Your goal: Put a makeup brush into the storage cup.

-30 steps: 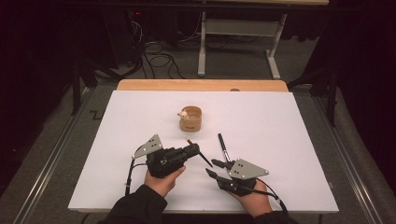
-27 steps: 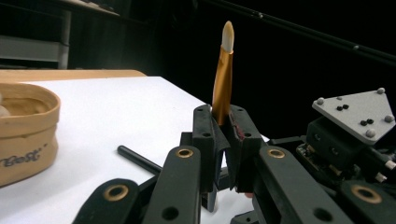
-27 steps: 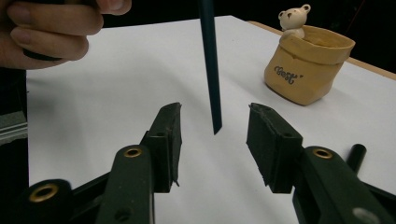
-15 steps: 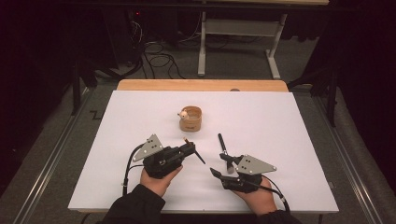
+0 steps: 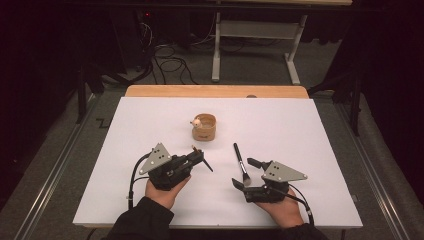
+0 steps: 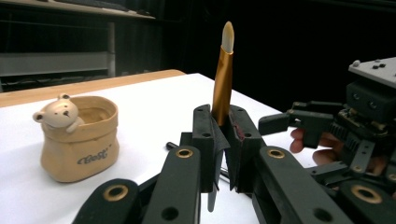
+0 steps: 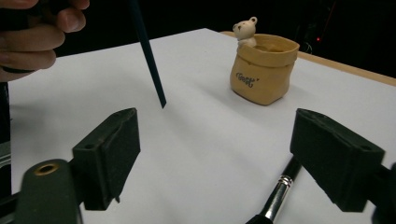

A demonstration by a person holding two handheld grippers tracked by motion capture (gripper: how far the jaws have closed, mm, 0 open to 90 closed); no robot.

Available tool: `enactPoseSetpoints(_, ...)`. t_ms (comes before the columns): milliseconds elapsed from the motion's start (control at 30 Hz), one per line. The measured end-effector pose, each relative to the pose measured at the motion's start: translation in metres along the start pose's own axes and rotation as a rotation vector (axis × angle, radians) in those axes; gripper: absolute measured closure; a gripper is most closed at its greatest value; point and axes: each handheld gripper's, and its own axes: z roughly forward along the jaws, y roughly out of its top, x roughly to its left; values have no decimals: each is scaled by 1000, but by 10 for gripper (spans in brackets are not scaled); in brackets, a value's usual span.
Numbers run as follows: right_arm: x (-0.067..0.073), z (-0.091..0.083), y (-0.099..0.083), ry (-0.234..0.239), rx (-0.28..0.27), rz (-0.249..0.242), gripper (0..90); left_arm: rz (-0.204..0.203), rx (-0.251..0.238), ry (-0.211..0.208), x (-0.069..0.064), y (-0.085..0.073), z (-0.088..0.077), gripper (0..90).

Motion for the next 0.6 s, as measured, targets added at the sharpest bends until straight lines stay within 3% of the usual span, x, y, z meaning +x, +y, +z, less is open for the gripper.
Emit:
enactPoseSetpoints(467, -23, -24, -2, -75, -11, 33, 1, 13, 16, 46, 3, 0, -1, 832)
enactPoseSetpoints(600, -28, -33, -6, -100, -21, 26, 1, 16, 23, 59, 4, 0, 0, 832)
